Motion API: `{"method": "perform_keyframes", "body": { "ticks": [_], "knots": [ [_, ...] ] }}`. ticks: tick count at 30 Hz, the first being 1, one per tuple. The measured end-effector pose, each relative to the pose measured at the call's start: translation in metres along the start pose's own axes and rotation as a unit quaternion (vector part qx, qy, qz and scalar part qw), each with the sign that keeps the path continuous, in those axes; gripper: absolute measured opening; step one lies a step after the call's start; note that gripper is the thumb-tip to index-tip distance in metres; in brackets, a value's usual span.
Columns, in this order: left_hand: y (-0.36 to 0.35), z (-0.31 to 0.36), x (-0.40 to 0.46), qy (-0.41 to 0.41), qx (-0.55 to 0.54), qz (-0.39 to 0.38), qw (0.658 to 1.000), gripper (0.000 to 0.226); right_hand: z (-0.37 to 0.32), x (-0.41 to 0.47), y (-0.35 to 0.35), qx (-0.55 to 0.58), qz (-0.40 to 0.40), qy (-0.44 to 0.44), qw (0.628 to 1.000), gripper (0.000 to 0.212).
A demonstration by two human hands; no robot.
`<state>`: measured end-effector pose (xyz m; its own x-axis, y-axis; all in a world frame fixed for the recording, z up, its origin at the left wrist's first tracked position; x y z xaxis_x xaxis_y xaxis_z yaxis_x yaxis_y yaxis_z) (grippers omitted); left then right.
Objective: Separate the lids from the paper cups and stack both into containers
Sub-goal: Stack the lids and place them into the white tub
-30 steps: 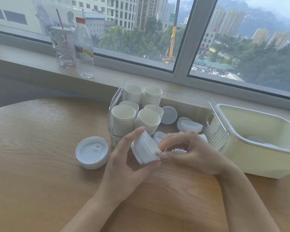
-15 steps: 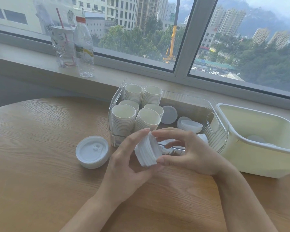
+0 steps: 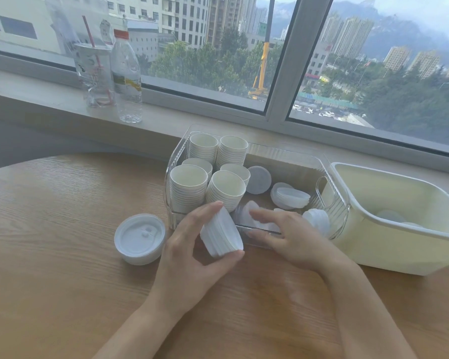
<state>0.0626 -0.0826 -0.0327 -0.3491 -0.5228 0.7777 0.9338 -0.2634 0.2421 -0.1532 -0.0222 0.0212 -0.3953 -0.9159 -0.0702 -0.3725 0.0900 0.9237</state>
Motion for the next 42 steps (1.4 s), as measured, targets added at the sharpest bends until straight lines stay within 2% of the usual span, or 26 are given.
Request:
{"method": "perform_keyframes", "body": {
  "ticks": [2,5,8,12,15,18,23,29,32,37,39,42],
  "knots": [
    [0.000,0.000,0.000,0.000,0.000,0.000,1.000,0.077,-0.001,0.002,-0.004,-0.011,-0.016,0.007,1.000,0.042],
    [-0.001,-0.001,-0.001,0.003,-0.003,-0.001,1.000,0.079,0.000,0.002,-0.004,0.053,-0.017,0.006,0.998,0.032],
    [0.000,-0.001,-0.001,0.012,-0.004,-0.001,1.000,0.079,0.007,0.004,0.001,0.113,0.031,0.014,0.993,0.030],
    [-0.001,-0.001,-0.001,0.013,-0.001,-0.002,1.000,0.078,0.011,0.004,0.013,0.239,0.071,0.030,0.968,0.021],
    [-0.001,0.001,-0.002,0.016,0.000,-0.002,1.000,0.079,0.008,-0.001,0.021,0.321,0.063,0.035,0.944,0.019],
    [-0.001,0.002,-0.003,0.027,-0.007,0.002,1.000,0.081,-0.001,-0.009,0.027,0.359,0.022,0.050,0.932,0.023],
    [-0.001,0.003,-0.002,0.034,-0.018,0.007,0.999,0.080,-0.020,-0.018,0.025,0.357,-0.051,0.114,0.926,0.025],
    [-0.003,-0.002,-0.003,0.048,-0.052,0.012,0.997,0.083,-0.029,-0.019,0.013,0.336,-0.112,0.146,0.924,0.012],
    [-0.003,0.000,-0.003,0.042,-0.062,0.010,0.997,0.080,-0.031,-0.018,0.011,0.339,-0.105,0.155,0.922,0.020],
    [-0.002,0.002,-0.002,0.039,-0.062,0.013,0.997,0.078,-0.030,-0.013,0.006,0.313,-0.040,0.131,0.940,0.063],
    [-0.002,0.002,-0.002,0.040,-0.062,0.014,0.997,0.078,-0.029,-0.012,0.006,0.297,-0.022,0.118,0.947,0.067],
    [-0.001,0.003,-0.001,0.037,-0.062,0.015,0.997,0.077,-0.027,-0.013,0.008,0.253,0.002,0.106,0.962,0.060]
  ]
}}
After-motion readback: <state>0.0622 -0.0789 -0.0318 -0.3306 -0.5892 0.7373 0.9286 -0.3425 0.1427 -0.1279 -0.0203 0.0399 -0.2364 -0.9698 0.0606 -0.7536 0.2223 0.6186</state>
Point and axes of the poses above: each hand's wrist, its own x-axis towards the middle knuckle, its own y-axis out of the back of the hand, z = x × y, the point moved 2 cm from there along x, towards the middle knuckle, and after that the axes turned 14 degrees about -y, right-handed, at the moved point
